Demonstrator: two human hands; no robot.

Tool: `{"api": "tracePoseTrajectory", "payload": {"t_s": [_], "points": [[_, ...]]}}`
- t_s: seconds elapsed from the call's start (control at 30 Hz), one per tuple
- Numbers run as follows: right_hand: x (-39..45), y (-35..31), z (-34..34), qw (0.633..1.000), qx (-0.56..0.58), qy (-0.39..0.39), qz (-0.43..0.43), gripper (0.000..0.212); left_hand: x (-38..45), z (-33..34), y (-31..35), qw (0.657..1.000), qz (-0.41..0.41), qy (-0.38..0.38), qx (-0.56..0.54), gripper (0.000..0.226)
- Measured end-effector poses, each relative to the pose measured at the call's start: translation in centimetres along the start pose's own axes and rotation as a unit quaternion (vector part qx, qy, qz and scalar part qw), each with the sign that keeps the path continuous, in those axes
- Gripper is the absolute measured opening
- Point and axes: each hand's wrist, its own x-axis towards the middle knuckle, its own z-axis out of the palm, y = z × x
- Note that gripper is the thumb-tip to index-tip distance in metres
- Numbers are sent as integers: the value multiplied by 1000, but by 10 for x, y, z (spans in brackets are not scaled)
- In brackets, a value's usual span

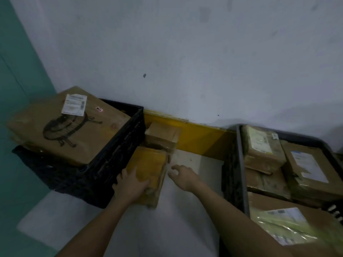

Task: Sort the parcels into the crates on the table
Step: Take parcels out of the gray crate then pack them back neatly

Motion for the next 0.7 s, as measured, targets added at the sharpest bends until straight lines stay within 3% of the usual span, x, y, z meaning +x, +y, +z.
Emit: {"api": "tracePoseTrajectory", "payload": {"t_s": [0.23, 0.37, 0.47, 0.57, 0.7], "points": [[24, -23, 72, 982, 163, -31, 90, 68, 42, 1, -48, 992, 5, -55, -114, 107], [25, -31, 101, 954, 276, -11, 118, 60, 65, 5, -60, 961, -32, -94, -258, 113], [20, -34, 118, 928, 350, 4, 125, 54, 74, 14, -68, 938, -42, -107, -328, 97], [12, -35, 121, 921, 368, 18, 130, 49, 77, 21, -76, 925, -52, -99, -364, 79], [7, -20, 114, 909, 357, 100, 190, 46, 80, 22, -84, 910, -51, -106, -398, 83]]}}
